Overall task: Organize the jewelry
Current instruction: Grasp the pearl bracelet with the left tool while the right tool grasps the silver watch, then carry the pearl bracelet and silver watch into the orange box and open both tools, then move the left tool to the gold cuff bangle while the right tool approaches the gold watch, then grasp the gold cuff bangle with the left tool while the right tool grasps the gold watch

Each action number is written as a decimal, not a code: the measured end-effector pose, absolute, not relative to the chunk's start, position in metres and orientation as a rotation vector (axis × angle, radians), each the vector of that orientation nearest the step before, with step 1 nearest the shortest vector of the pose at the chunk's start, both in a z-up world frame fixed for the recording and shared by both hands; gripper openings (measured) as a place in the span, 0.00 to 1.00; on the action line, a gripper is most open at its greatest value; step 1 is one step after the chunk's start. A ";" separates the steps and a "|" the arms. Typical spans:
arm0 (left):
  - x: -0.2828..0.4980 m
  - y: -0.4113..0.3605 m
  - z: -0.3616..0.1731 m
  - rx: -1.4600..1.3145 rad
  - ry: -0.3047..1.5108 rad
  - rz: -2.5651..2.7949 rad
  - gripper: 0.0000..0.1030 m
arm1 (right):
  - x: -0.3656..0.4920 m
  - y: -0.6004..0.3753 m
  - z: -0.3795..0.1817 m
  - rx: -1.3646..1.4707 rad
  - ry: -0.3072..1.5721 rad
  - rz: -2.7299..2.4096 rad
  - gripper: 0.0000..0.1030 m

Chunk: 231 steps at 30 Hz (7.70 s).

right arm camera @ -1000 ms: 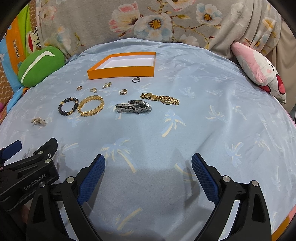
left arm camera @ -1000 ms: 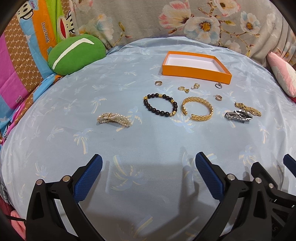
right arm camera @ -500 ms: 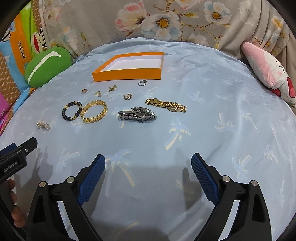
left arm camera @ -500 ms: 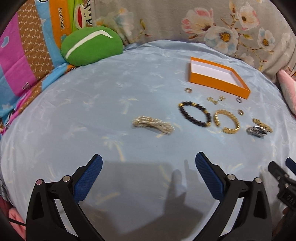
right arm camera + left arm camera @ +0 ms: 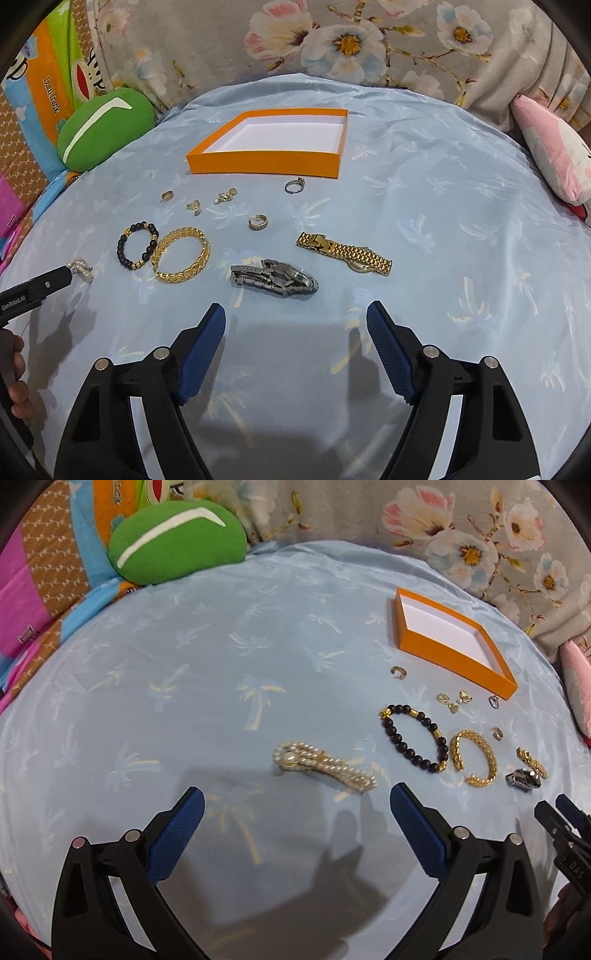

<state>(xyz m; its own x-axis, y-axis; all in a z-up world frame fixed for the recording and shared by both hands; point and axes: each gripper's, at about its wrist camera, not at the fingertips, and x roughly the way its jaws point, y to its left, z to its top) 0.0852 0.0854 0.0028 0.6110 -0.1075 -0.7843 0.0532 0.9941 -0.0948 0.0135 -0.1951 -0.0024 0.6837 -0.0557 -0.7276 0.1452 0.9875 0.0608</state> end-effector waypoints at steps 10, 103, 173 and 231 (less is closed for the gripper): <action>0.107 0.064 -0.008 -0.036 0.950 -0.020 0.95 | 0.025 -0.197 0.000 0.108 0.807 -0.104 0.74; 0.338 -0.121 0.070 0.098 0.742 -0.346 0.14 | 0.293 -0.265 0.053 0.194 0.761 -0.091 0.19; 0.136 0.023 0.000 -0.041 0.901 -0.245 0.38 | 0.045 -0.239 0.000 0.091 0.780 -0.129 0.44; 0.090 -0.063 -0.007 0.082 0.904 -0.451 0.57 | 0.035 -0.237 -0.015 0.185 0.859 -0.120 0.21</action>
